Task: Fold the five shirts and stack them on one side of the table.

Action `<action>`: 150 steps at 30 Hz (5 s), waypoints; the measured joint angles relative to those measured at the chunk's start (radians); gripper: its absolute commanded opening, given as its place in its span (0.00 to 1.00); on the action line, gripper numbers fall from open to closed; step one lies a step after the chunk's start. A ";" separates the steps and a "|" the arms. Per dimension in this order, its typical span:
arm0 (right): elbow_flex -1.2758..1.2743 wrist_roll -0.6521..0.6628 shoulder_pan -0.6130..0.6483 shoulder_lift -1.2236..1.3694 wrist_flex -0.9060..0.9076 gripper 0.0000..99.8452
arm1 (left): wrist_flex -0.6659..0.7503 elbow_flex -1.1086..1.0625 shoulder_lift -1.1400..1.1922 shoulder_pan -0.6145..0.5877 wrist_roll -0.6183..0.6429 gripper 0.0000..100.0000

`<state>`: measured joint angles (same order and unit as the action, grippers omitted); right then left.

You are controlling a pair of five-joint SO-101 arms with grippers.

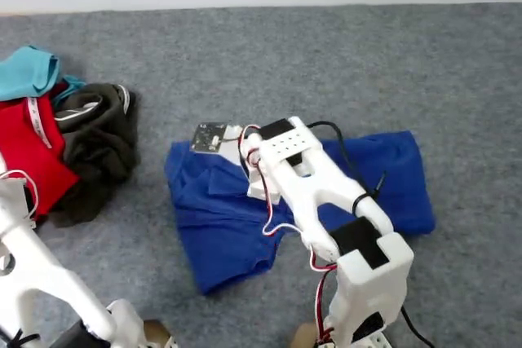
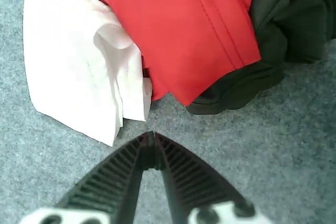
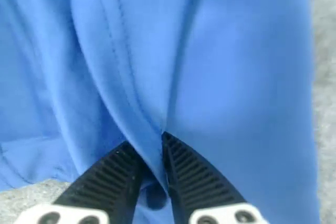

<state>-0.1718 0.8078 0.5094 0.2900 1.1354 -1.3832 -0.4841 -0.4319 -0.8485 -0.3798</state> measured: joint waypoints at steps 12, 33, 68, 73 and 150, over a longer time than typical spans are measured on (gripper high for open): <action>0.104 -0.118 -0.014 0.009 0.061 0.21 | 0.000 0.000 0.000 0.000 0.000 0.01; 0.267 -0.124 -0.015 -0.011 0.351 0.21 | 0.000 -0.057 -0.006 0.000 0.000 0.01; -0.569 -0.038 0.532 -0.480 -0.003 0.26 | 0.000 -0.057 -0.006 0.000 0.000 0.01; -0.569 -0.040 0.545 -0.457 -0.020 0.26 | 0.000 -0.057 -0.006 0.000 0.000 0.01; 0.078 -0.081 -0.044 -0.040 0.121 0.21 | 0.000 -0.057 -0.006 0.000 0.000 0.01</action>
<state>-0.0936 0.7265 0.4649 0.2501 1.2566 -1.3832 -0.5409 -0.4381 -0.8485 -0.3798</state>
